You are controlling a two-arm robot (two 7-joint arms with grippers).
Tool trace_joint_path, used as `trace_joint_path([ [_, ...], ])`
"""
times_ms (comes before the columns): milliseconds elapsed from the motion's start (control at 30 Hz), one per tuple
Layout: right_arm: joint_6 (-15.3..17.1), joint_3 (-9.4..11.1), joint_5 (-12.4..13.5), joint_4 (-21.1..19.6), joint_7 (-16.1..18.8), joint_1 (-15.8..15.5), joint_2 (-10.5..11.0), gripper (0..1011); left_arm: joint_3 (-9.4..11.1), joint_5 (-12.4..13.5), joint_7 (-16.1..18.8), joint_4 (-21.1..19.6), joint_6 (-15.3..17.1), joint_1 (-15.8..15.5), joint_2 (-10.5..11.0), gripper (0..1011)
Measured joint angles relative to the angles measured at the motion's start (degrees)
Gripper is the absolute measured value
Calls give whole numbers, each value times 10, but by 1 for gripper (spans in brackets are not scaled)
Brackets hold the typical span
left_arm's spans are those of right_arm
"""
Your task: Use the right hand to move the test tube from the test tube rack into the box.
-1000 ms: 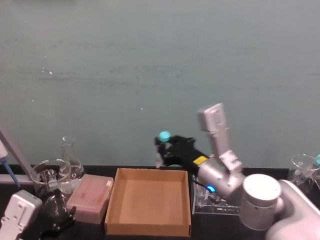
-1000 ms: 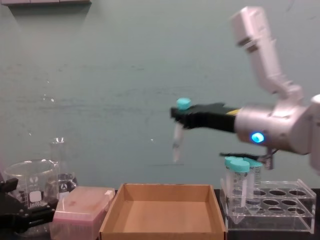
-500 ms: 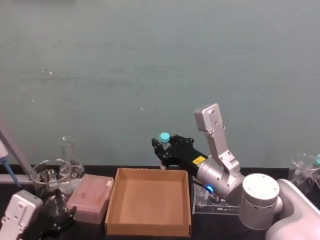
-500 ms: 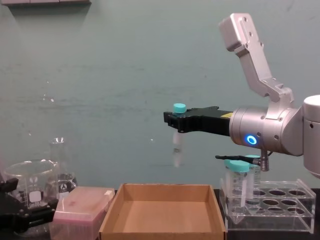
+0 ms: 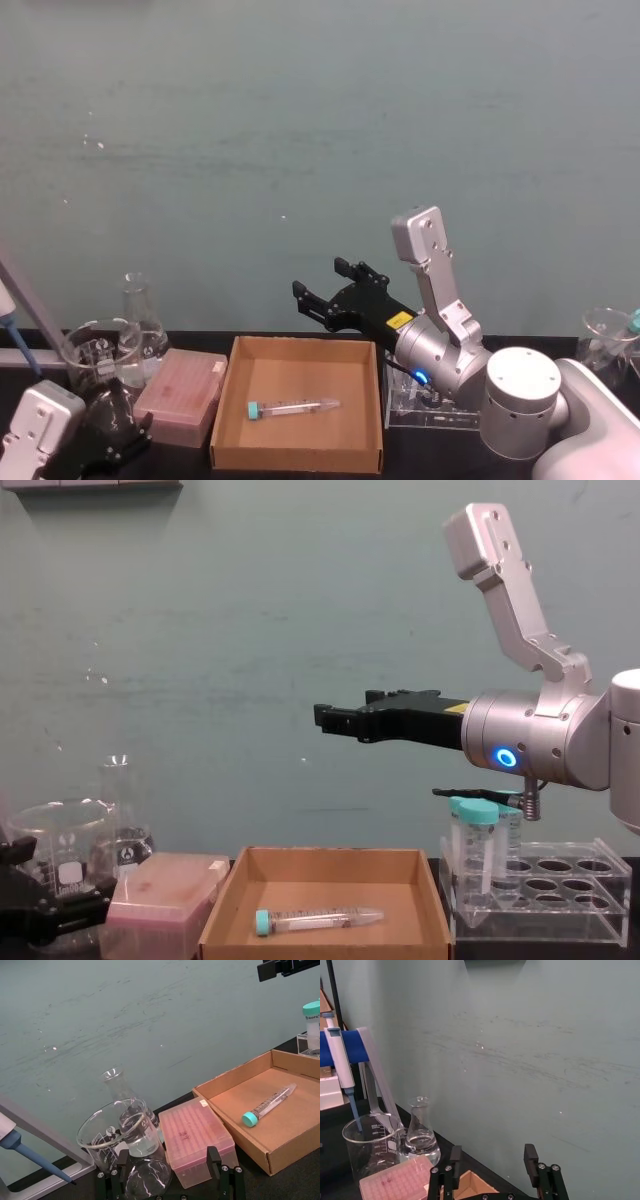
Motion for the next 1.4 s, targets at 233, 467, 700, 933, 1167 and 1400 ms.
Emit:
trace_joint_path([
  [233,-1,0,1,-1,0,0,0,964,0,0,0,0,0,0,0,1000],
  [467,-1,1,1,-1,0,-1,1,1002,0,0,0,0,0,0,0,1000],
  [700,-11,4,1,-26,1,-16,11,1002,0,0,0,0,0,0,0,1000],
  [933,-20,23,11,-102,1,-52,38,1003,0,0,0,0,0,0,0,1000],
  [1167,-23,61,21,-202,-22,-118,85,1002,0,0,0,0,0,0,0,1000],
  [1400,-7,102,12,-251,-73,-179,109,1003,0,0,0,0,0,0,0,1000],
])
